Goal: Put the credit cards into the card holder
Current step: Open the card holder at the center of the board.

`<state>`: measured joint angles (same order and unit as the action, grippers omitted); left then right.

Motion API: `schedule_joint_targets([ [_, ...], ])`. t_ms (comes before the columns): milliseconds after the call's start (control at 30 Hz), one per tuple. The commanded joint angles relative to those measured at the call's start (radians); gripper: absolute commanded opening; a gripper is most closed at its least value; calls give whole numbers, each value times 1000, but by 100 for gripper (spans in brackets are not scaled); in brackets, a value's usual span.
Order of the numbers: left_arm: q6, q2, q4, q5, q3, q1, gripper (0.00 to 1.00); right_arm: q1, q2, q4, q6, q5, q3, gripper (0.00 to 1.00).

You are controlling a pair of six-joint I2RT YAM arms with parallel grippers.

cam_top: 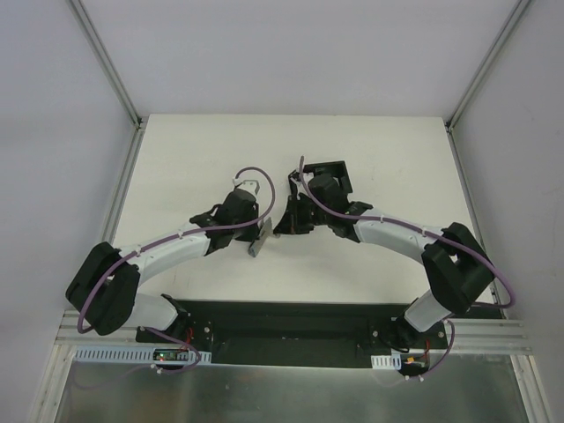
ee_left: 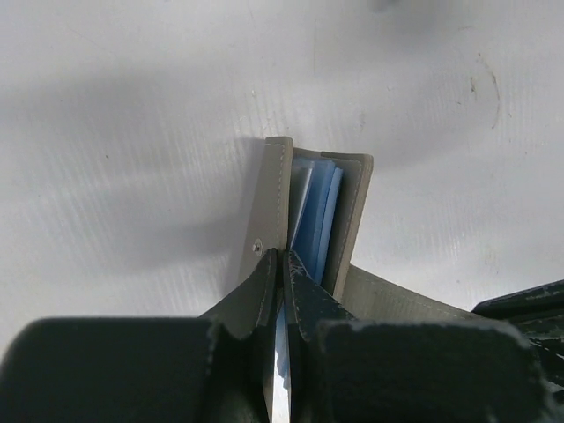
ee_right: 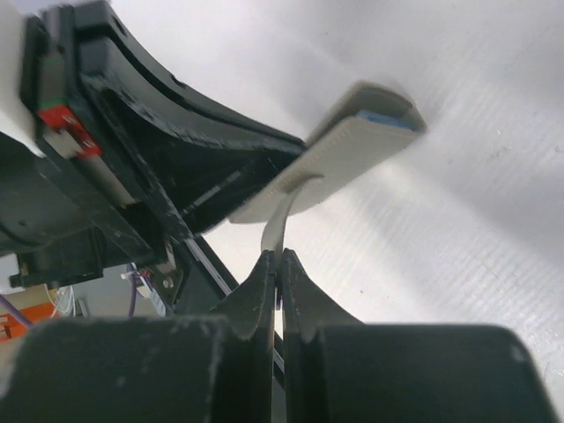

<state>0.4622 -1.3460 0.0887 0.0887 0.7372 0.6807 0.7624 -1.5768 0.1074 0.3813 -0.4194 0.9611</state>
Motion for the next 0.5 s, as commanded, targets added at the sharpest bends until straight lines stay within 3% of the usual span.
schedule_joint_targets([
  [0,49,14,54,2,-51,-13,0,-12,33,-89,-65,48,-34,1],
  [267,81,56,29,-47,-97,-18,0,-115,136,-98,-76,110,-286,1],
  [467,110,33,6,-87,-131,-18,0,-150,113,-144,-110,195,-286,1],
])
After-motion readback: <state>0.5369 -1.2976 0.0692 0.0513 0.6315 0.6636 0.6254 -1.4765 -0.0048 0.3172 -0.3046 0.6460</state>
